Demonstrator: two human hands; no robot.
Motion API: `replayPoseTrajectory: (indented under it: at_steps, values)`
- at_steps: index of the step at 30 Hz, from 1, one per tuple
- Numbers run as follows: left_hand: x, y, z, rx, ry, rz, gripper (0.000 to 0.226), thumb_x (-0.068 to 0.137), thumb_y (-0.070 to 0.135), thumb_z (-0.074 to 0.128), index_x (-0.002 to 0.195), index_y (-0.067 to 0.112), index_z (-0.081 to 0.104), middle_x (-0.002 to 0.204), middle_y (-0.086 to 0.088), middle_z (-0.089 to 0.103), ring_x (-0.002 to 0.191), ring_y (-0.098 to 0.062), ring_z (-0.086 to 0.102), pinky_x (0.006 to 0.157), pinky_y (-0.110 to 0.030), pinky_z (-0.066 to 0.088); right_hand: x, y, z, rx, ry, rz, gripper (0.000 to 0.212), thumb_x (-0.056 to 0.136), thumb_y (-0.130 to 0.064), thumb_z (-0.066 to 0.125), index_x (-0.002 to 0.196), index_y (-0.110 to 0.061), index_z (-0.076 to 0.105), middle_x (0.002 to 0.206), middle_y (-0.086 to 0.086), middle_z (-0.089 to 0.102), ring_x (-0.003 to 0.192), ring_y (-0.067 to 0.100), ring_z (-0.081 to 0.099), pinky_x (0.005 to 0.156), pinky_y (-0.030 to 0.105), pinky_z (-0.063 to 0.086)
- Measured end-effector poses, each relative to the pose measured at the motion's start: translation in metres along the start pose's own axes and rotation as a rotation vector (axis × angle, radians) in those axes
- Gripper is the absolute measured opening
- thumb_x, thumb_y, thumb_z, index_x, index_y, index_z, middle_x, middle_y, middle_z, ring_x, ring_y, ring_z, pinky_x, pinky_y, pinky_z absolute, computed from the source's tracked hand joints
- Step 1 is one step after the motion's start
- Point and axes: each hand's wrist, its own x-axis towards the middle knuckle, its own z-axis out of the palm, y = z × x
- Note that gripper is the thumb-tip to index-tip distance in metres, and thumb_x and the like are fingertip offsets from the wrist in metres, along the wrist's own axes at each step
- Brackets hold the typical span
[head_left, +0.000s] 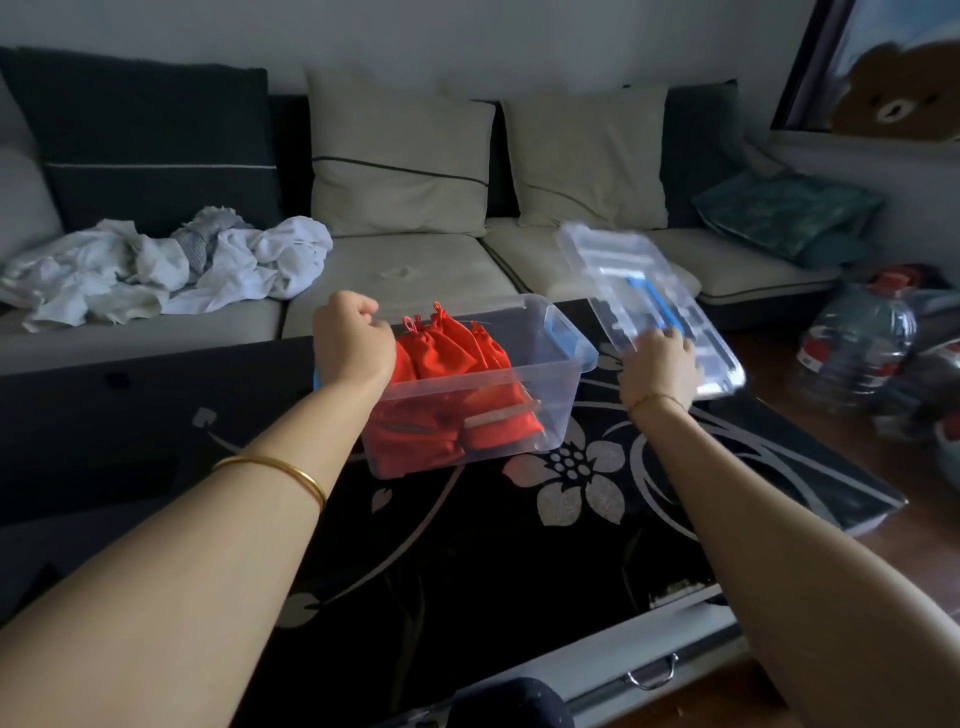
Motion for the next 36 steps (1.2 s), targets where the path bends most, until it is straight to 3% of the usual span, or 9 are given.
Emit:
replayPoseTrajectory:
  at_steps: [3, 8, 15, 18, 21, 25, 30, 33, 36]
  values:
    - [0.007, 0.0, -0.009, -0.024, 0.175, -0.019, 0.03, 0.089, 0.002, 0.04, 0.115, -0.006, 0.053, 0.124, -0.029, 0.05, 0.113, -0.038, 0.052, 0.092, -0.04, 0.044, 0.009, -0.026, -0.013, 0.113, -0.042, -0.264, 0.02, 0.091, -0.022, 0.053, 0.107, -0.013, 0.063, 0.116, 0.008, 0.055, 0.113, 0.031, 0.047, 0.091, 0.041, 0.04]
    - [0.0, 0.003, -0.024, -0.021, 0.356, -0.034, 0.033, 0.096, 0.013, 0.04, 0.128, 0.008, 0.046, 0.137, -0.018, 0.038, 0.123, -0.032, 0.041, 0.096, -0.038, 0.037, -0.004, -0.049, -0.018, 0.161, -0.149, -0.604, 0.027, 0.089, -0.016, 0.057, 0.115, -0.02, 0.063, 0.119, 0.0, 0.056, 0.113, 0.023, 0.045, 0.093, 0.036, 0.037]
    - [0.009, -0.019, -0.017, 0.361, -0.03, -0.118, 0.034, 0.094, 0.023, 0.041, 0.123, 0.014, 0.056, 0.132, -0.018, 0.046, 0.119, -0.041, 0.043, 0.094, -0.052, 0.044, -0.007, -0.05, -0.02, 0.04, -0.298, -0.683, 0.034, 0.088, -0.012, 0.053, 0.118, -0.025, 0.062, 0.126, -0.002, 0.052, 0.119, 0.021, 0.041, 0.099, 0.033, 0.037]
    - [0.007, -0.025, -0.014, 0.426, -0.093, -0.114, 0.035, 0.093, 0.017, 0.041, 0.119, -0.002, 0.054, 0.127, -0.022, 0.048, 0.114, -0.043, 0.044, 0.091, -0.052, 0.043, -0.005, -0.054, -0.025, 0.047, -0.311, -0.612, 0.024, 0.081, -0.014, 0.051, 0.092, -0.022, 0.07, 0.102, -0.001, 0.059, 0.098, 0.02, 0.052, 0.084, 0.034, 0.045]
    - [0.006, -0.028, -0.013, 0.442, -0.112, -0.107, 0.035, 0.088, 0.011, 0.045, 0.118, -0.004, 0.055, 0.127, -0.023, 0.05, 0.114, -0.043, 0.047, 0.091, -0.051, 0.044, 0.002, -0.054, -0.022, 0.135, -0.298, -0.49, 0.022, 0.081, -0.016, 0.048, 0.06, -0.019, 0.054, 0.069, -0.001, 0.049, 0.068, 0.022, 0.048, 0.056, 0.027, 0.036]
    - [0.008, -0.029, -0.013, 0.432, -0.146, -0.128, 0.035, 0.082, 0.009, 0.044, 0.111, -0.009, 0.056, 0.123, -0.026, 0.053, 0.108, -0.046, 0.052, 0.09, -0.054, 0.046, 0.013, -0.045, -0.009, 0.037, -0.259, -0.394, 0.032, 0.093, -0.015, 0.045, 0.121, -0.017, 0.06, 0.121, 0.006, 0.056, 0.113, 0.029, 0.048, 0.087, 0.035, 0.042]
    - [0.014, -0.032, -0.009, 0.192, -0.157, -0.311, 0.036, 0.08, 0.012, 0.048, 0.112, -0.002, 0.057, 0.123, -0.028, 0.054, 0.111, -0.045, 0.053, 0.088, -0.047, 0.047, 0.031, -0.038, 0.014, 0.283, -0.334, -0.058, 0.027, 0.082, -0.016, 0.044, 0.1, -0.02, 0.064, 0.104, 0.009, 0.054, 0.096, 0.03, 0.047, 0.075, 0.033, 0.041]
    - [0.016, -0.032, -0.011, -0.048, -0.124, -0.462, 0.044, 0.079, 0.012, 0.057, 0.121, -0.001, 0.052, 0.123, -0.022, 0.056, 0.103, -0.036, 0.057, 0.082, -0.04, 0.048, 0.023, -0.034, 0.013, 0.671, -0.498, 0.255, 0.051, 0.085, -0.027, 0.051, 0.132, -0.008, 0.046, 0.115, 0.005, 0.052, 0.103, 0.024, 0.052, 0.085, 0.037, 0.046]
    - [0.017, -0.034, -0.013, -0.182, -0.111, -0.505, 0.041, 0.081, 0.007, 0.062, 0.118, -0.004, 0.049, 0.116, -0.019, 0.06, 0.074, -0.023, 0.054, 0.069, -0.031, 0.043, 0.022, -0.029, 0.017, 0.83, -0.5, 0.315, 0.063, 0.086, -0.025, 0.056, 0.142, -0.01, 0.033, 0.122, 0.007, 0.053, 0.111, 0.027, 0.055, 0.094, 0.045, 0.049]
